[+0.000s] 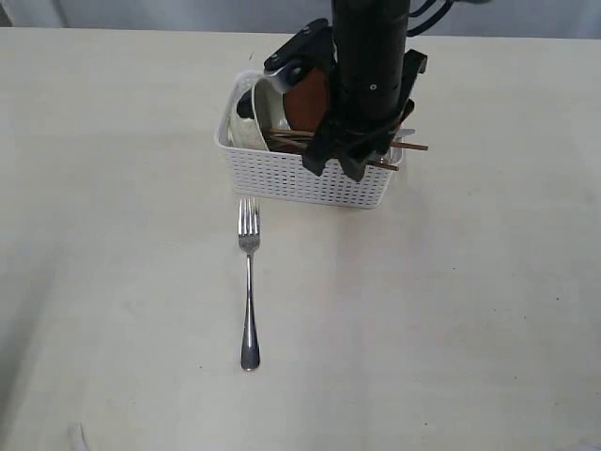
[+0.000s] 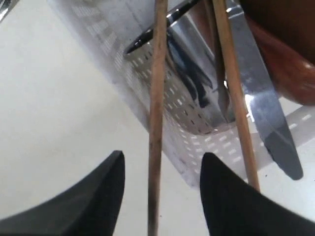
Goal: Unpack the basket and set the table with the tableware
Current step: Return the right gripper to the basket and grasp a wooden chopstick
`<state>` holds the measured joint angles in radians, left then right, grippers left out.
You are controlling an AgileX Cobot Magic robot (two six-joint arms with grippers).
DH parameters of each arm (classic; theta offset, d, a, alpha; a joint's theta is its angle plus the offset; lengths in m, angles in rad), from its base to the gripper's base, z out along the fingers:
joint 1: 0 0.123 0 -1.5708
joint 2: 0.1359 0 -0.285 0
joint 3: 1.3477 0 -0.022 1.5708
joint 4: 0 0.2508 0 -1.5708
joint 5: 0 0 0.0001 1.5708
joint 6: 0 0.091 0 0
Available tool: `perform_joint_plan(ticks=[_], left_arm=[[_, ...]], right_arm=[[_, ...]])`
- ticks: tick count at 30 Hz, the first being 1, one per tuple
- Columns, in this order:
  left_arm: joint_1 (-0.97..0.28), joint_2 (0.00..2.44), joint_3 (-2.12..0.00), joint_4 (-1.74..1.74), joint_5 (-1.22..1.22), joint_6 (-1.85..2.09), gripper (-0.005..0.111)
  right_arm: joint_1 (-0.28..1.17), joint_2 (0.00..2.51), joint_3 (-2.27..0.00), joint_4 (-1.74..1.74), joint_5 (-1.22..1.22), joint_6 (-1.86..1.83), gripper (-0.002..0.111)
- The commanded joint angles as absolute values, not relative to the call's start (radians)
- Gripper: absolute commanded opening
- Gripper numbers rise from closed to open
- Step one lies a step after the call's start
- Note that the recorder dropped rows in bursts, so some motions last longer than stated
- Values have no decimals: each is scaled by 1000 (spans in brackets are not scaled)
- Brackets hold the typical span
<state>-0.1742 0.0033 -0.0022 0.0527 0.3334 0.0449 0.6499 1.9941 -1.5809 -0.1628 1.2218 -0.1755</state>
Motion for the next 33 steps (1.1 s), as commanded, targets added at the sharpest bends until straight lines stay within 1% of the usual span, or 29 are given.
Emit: perform_joint_plan(ticks=[1,10,11,13,14,18,19,20,33], left_arm=[[-172,0,0,51,329,44,0],[-172,0,0,51,329,44,0],[-172,0,0,51,329,44,0],[-172,0,0,51,329,44,0],[-172,0,0,51,329,44,0],[-172,0,0,51,329,44,0],[-172,0,0,51,329,44,0],[-172,0,0,51,329,44,0],[-172,0,0,51,329,44,0]], right_arm=[[642,1990,-1578,-185,1221,-162,46],[642,1990,-1578,-215,1221,-161,46],[642,1990,-1578,-215,1221,-161,45],[642,1990,-1578,-220,1221,-163,38],[642,1990,-1578,-224,1221,-163,30],[642,1990,-1578,-224,1221,-163,7],[642,1990,-1578,-227,1221,-163,2],[642,1990,-1578,-231,1221,-163,0],[642,1942,-1580,-276,1221,-181,0]])
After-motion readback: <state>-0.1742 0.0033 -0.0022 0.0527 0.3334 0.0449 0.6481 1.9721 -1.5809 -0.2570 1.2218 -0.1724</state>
